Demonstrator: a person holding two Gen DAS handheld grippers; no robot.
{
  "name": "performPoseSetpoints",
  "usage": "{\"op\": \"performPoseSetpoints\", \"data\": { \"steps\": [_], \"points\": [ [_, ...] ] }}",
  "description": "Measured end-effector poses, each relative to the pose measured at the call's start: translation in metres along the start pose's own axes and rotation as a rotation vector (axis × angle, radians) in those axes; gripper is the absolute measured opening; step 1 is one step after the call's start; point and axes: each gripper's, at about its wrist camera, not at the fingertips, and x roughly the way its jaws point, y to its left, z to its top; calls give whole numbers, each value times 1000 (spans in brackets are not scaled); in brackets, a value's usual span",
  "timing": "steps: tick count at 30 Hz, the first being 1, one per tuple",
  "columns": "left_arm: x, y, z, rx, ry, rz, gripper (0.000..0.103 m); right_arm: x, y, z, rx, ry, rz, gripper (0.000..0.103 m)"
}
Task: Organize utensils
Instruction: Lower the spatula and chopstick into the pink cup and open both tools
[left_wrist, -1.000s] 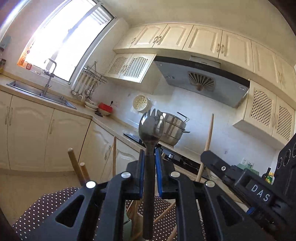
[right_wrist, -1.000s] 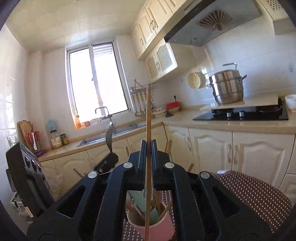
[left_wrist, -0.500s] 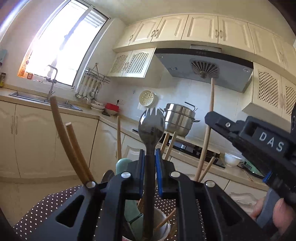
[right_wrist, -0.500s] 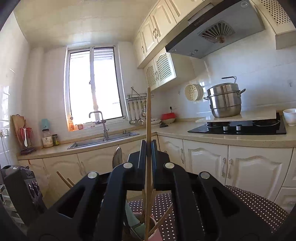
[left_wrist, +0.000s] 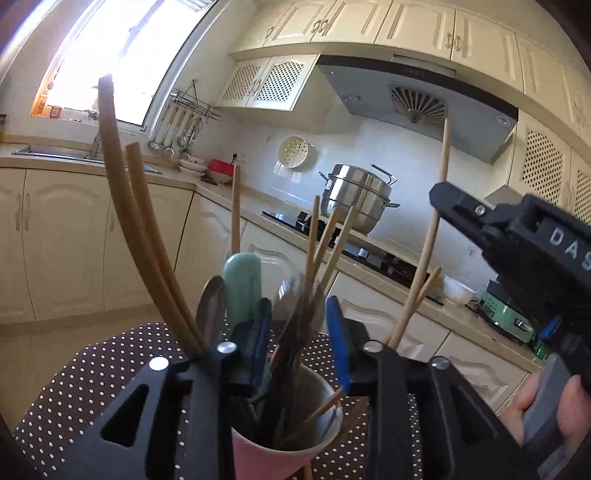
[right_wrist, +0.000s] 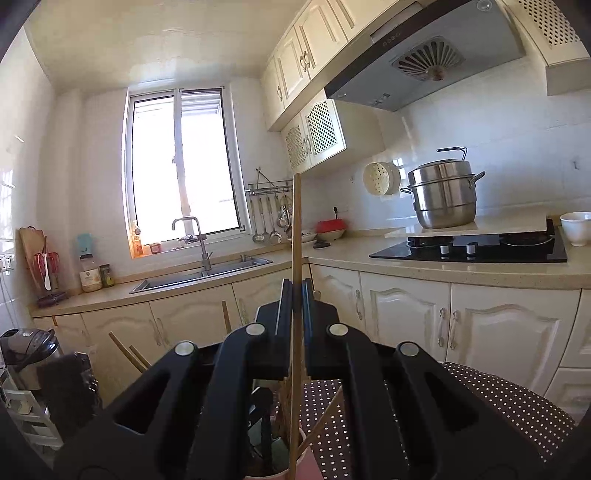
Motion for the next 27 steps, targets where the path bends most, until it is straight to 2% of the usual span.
{"op": "performPoseSetpoints", "data": {
  "steps": [1,2,3,15,24,27],
  "points": [
    [-5,0,1,-9,-16,-8,40,-1,0,0,1,0,0,6],
    [-9,0,2,-10,-25,-8,48,-1,0,1,2,0,-1,6],
    [-12,0,3,-16,-29,-17,52,-2,0,1,3,-2,-2,6],
    [-43,17,22,-135,-69,-127,54,-2,5,3,13,-8,9,6],
    [-61,32,30,-195,-102,-124,58,-10,15,14,6,-51,21,6],
    [-62,32,31,-182,-100,-110,58,-7,18,13,-6,-45,19,6]
  ]
}}
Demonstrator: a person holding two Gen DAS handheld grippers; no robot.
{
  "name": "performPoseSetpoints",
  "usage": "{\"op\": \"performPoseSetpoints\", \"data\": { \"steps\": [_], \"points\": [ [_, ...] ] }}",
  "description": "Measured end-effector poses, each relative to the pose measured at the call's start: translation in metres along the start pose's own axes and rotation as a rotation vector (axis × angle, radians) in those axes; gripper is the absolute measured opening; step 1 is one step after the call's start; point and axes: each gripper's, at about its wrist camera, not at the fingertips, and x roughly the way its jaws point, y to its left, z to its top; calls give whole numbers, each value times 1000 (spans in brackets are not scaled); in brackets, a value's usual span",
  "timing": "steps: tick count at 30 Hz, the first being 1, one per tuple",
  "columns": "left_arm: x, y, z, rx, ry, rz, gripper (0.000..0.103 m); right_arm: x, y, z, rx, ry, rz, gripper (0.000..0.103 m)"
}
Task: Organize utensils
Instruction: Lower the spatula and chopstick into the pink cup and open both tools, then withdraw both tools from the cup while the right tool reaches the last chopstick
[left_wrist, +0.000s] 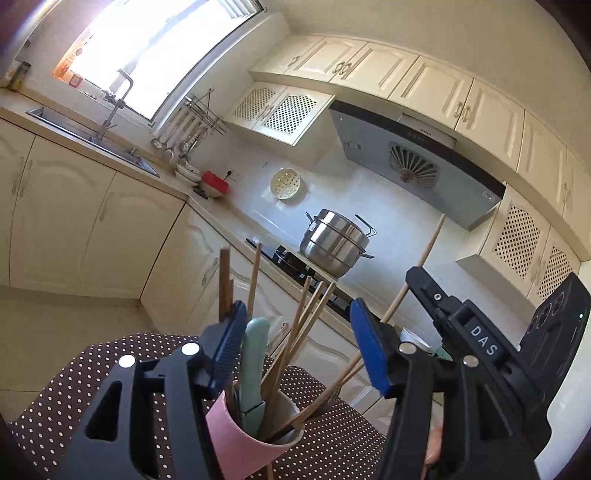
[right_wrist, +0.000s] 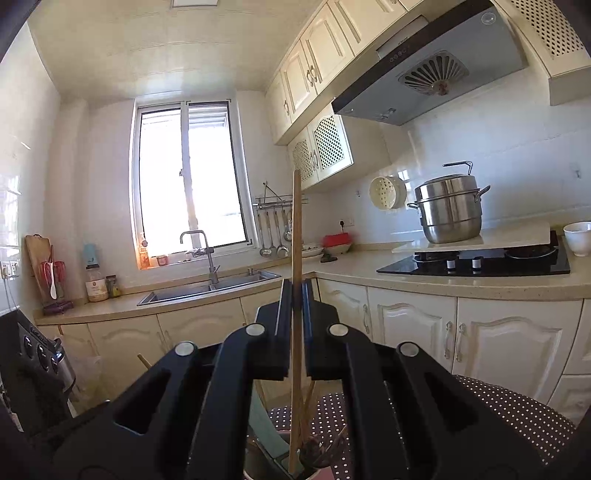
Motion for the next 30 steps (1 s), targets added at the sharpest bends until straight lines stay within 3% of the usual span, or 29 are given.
{"op": "performPoseSetpoints", "data": {
  "steps": [12,14,23,29,30],
  "points": [
    [-13,-14,7,42,8,27,65,-4,12,-19,-28,130,-20,10],
    [-19,-18,10,48,6,28,67,-11,14,-19,-35,136,-29,14],
    [-52,-36,14,125,53,73,69,-56,24,-19,-56,192,-89,15],
    [-74,-45,5,214,98,176,69,-76,27,-37,-42,300,-133,25],
    [-76,-46,3,228,107,188,69,-76,27,-43,-42,341,-147,33]
  ]
}}
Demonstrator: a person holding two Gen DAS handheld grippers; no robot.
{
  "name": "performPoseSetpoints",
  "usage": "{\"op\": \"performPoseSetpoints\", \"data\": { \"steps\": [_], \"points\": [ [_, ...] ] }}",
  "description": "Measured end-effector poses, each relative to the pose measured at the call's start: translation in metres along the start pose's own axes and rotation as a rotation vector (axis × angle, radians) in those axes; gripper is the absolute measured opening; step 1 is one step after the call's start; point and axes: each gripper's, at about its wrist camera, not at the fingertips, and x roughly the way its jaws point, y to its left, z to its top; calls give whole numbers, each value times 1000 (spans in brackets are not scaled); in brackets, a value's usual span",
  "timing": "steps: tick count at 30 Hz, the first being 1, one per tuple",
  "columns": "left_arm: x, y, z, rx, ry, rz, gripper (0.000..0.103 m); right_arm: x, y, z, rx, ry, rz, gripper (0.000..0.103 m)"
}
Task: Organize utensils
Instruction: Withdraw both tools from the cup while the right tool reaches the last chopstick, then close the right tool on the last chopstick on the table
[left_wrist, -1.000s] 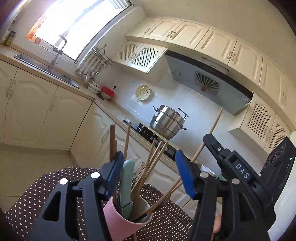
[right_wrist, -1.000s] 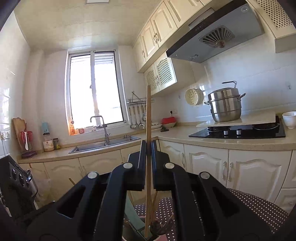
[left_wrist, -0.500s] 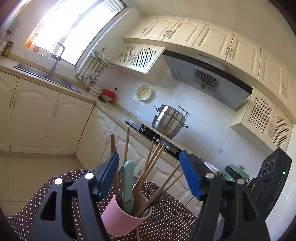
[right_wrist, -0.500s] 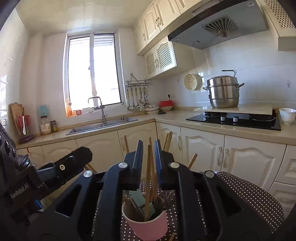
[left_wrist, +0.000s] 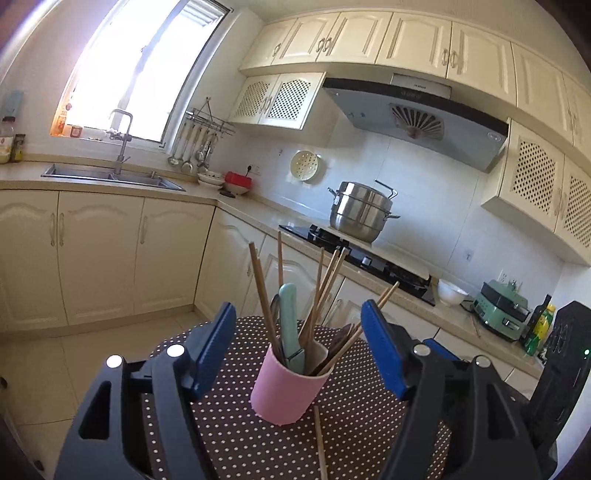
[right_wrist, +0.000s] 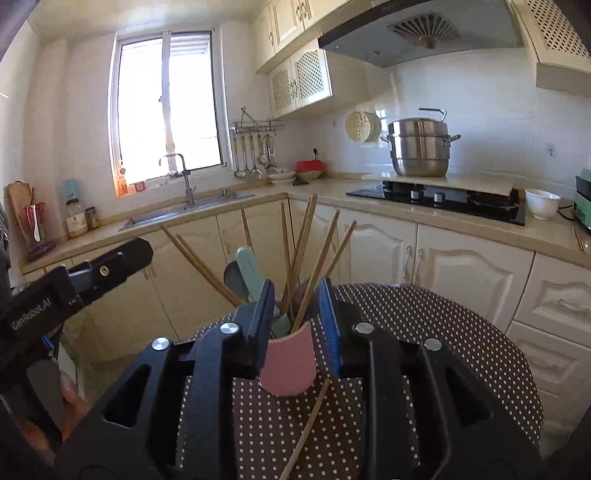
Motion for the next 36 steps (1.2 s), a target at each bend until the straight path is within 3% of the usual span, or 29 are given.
{"op": "performPoseSetpoints", "data": {
  "steps": [1,2,12,18,28,33,36],
  "points": [
    [-3,-1,-3,21,15,23,69,2,0,-3,2,27,-3,45],
    [-5,-1,-4,33,24,33,69,5,0,-10,10,60,-7,49],
    [-8,7,-28,110,187,112,69,45,-4,-69,96,426,-18,49],
    [1,12,-43,135,273,156,69,69,1,-91,82,581,-19,49],
    [5,20,-51,137,311,180,69,96,5,-104,60,702,-14,36],
    [7,20,-52,132,319,183,69,113,4,-107,66,739,-13,34],
    [10,19,-54,134,325,182,69,126,3,-106,63,749,-24,26]
  ]
}}
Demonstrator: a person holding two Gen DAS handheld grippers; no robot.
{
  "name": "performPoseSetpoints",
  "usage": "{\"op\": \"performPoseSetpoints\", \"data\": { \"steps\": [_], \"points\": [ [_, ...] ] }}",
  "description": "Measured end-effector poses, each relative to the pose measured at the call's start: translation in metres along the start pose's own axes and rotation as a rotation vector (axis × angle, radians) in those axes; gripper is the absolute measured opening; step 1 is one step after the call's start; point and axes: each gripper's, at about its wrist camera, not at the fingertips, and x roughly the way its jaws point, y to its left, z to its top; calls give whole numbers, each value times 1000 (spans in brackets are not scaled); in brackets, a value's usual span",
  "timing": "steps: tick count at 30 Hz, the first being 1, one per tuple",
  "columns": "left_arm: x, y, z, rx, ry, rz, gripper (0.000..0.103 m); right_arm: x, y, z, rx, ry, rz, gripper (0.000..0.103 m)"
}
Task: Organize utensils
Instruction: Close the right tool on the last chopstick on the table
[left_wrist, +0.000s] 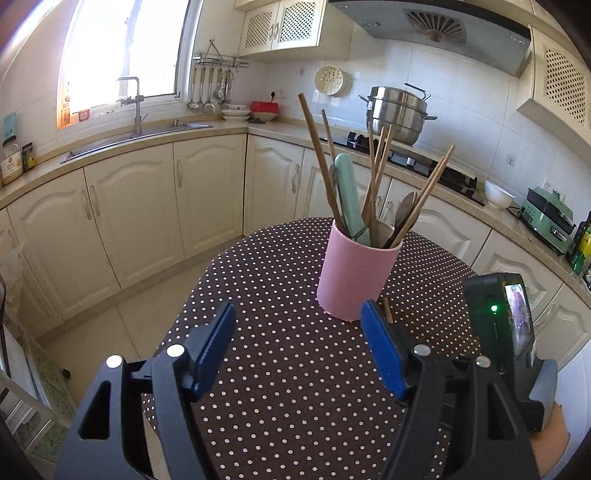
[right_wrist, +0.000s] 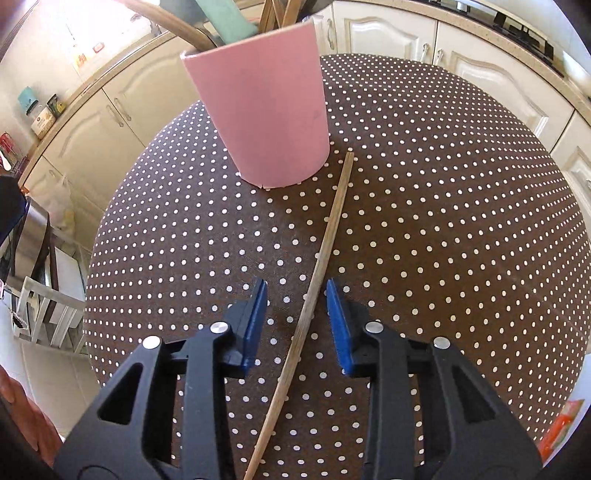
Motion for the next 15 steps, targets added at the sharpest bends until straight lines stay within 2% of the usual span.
{"op": "performPoseSetpoints", "data": {
  "steps": [4,9,15],
  "points": [
    [4,-2,-2,8,9,1,69,5,-11,9,16,2,3,11],
    [9,-4,-5,5,23,1,69,0,-27,5,46,-34,58,8],
    [12,-6,-6,13,25,-7,69,-18,-47,-9,83,-126,116,7]
  ]
}}
